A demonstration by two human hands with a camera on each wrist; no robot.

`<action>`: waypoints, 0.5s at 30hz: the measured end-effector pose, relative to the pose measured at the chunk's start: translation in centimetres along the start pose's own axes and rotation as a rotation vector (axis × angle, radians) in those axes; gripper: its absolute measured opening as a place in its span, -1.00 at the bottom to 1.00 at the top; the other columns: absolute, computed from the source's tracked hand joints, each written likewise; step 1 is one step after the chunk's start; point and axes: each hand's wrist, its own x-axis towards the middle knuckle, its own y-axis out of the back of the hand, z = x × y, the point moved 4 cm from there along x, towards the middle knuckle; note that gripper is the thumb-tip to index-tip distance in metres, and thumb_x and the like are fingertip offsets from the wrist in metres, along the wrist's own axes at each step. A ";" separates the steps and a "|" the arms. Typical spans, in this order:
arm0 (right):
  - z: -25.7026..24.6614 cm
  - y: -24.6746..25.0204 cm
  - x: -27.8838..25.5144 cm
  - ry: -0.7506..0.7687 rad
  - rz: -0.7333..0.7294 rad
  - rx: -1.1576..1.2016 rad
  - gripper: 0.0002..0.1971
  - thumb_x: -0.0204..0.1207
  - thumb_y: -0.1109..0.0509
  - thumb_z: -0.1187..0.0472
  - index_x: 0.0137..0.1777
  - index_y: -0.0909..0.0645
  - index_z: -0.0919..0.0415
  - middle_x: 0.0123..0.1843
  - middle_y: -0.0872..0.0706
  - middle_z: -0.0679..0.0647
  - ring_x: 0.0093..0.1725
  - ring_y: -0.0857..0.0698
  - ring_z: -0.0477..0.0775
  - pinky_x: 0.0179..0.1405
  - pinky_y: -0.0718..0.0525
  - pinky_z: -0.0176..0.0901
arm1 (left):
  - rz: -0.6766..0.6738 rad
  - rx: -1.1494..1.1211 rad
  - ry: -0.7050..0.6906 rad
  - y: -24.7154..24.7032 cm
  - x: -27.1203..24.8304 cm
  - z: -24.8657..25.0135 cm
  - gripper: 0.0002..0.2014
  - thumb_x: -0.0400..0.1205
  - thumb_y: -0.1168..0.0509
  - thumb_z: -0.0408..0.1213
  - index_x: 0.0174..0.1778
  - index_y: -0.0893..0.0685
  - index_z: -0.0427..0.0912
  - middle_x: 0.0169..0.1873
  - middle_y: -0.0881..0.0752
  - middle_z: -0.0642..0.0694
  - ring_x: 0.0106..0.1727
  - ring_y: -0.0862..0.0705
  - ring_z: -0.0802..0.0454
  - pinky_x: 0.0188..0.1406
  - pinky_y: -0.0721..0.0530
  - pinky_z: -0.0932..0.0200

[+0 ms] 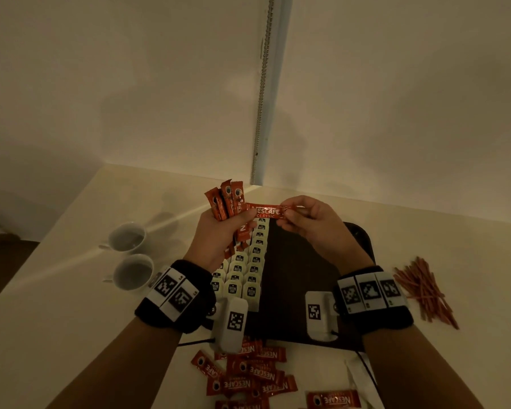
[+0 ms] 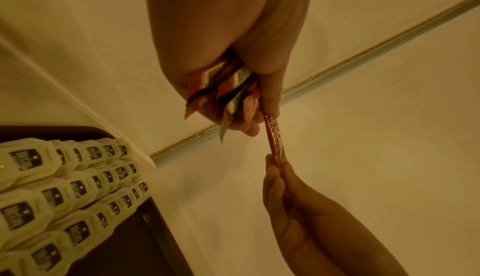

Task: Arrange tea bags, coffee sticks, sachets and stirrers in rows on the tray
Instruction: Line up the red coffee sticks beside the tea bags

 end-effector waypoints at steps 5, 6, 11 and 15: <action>1.5 3.5 2.8 0.029 0.178 0.024 -0.84 0.55 -0.28 0.47 0.01 -0.66 0.31 0.11 -0.68 0.18 0.10 -0.72 0.09 0.04 -0.74 -0.24 | 0.079 -0.135 0.084 1.6 1.0 -1.5 -0.87 0.53 -0.41 -0.25 -0.05 -0.68 -0.16 -0.30 -0.79 -0.01 -0.12 -0.77 -0.10 -0.12 -0.70 0.00; 2.3 4.6 3.4 0.013 0.221 0.010 -0.82 0.56 -0.27 0.48 0.04 -0.66 0.31 0.13 -0.66 0.19 0.13 -0.70 0.10 0.08 -0.73 -0.21 | 0.101 -0.170 0.106 2.0 1.2 -1.8 -0.85 0.51 -0.41 -0.23 -0.05 -0.67 -0.17 -0.30 -0.77 -0.01 -0.15 -0.77 -0.10 -0.08 -0.71 -0.03; 8.3 9.2 6.5 -0.171 0.446 -0.243 -0.82 0.56 -0.31 0.43 0.12 -0.63 0.34 -0.05 -0.70 0.18 -0.18 -0.67 -0.05 -0.18 -0.68 -0.29 | 0.150 -0.221 0.226 3.7 1.9 -2.4 -0.93 0.58 -0.37 -0.27 -0.09 -0.67 -0.18 -0.34 -0.75 -0.04 -0.34 -0.77 -0.02 -0.21 -0.79 -0.02; 12.6 10.7 8.5 -0.334 0.537 -0.365 -0.86 0.49 -0.43 0.37 0.03 -0.65 0.29 -0.11 -0.72 0.20 -0.26 -0.66 0.00 -0.18 -0.70 -0.15 | 0.110 -0.212 0.276 4.3 2.5 -2.5 -0.91 0.65 -0.25 -0.34 0.00 -0.66 -0.18 -0.22 -0.76 -0.11 -0.36 -0.80 -0.05 -0.35 -0.80 0.08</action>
